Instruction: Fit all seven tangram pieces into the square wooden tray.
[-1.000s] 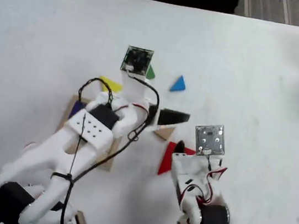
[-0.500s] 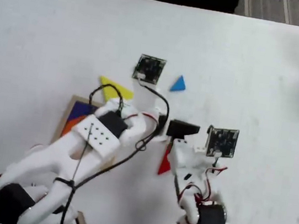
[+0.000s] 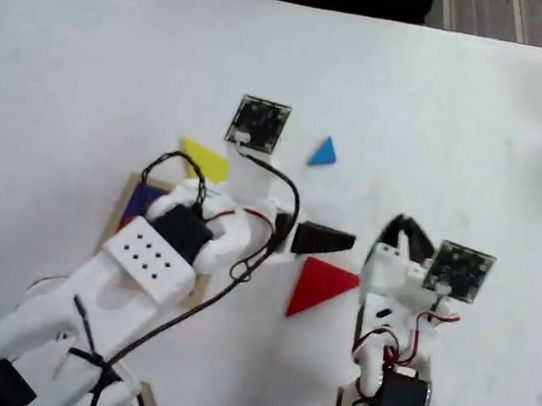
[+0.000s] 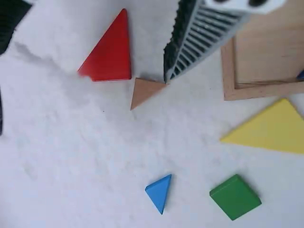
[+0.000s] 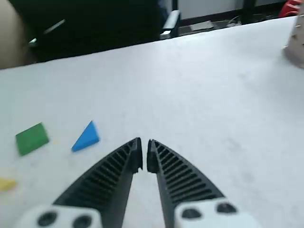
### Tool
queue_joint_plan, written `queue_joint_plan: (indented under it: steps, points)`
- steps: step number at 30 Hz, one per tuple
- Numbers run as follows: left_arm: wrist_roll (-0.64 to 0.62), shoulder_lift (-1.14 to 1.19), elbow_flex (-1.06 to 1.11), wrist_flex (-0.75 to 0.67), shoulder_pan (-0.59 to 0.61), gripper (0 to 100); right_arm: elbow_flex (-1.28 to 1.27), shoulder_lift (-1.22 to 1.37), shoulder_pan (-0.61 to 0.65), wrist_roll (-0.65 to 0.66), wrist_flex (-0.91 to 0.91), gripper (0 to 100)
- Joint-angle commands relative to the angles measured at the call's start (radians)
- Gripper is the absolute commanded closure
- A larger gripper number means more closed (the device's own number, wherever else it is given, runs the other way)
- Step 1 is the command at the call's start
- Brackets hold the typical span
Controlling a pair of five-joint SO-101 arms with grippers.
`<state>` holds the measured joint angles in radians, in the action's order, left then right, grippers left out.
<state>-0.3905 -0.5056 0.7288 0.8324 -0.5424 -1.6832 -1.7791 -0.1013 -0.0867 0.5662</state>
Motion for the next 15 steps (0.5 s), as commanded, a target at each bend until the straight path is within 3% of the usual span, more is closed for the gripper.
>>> queue_joint_plan:
  steps: [1,5,12,15]
  points:
    - [-0.002,-0.070,-0.014,0.041,0.045,54,-0.008,-0.005,-0.139,0.014,-0.036,98.1]
    - [-0.002,-0.073,0.035,-0.006,0.093,54,-0.008,-0.005,-0.209,0.012,-0.054,98.1]
    - [0.003,-0.068,0.055,-0.020,0.096,54,-0.008,0.001,-0.214,0.015,-0.047,97.6]
    - [0.068,-0.068,0.081,-0.020,0.097,54,0.021,0.002,-0.214,0.038,0.030,92.1]
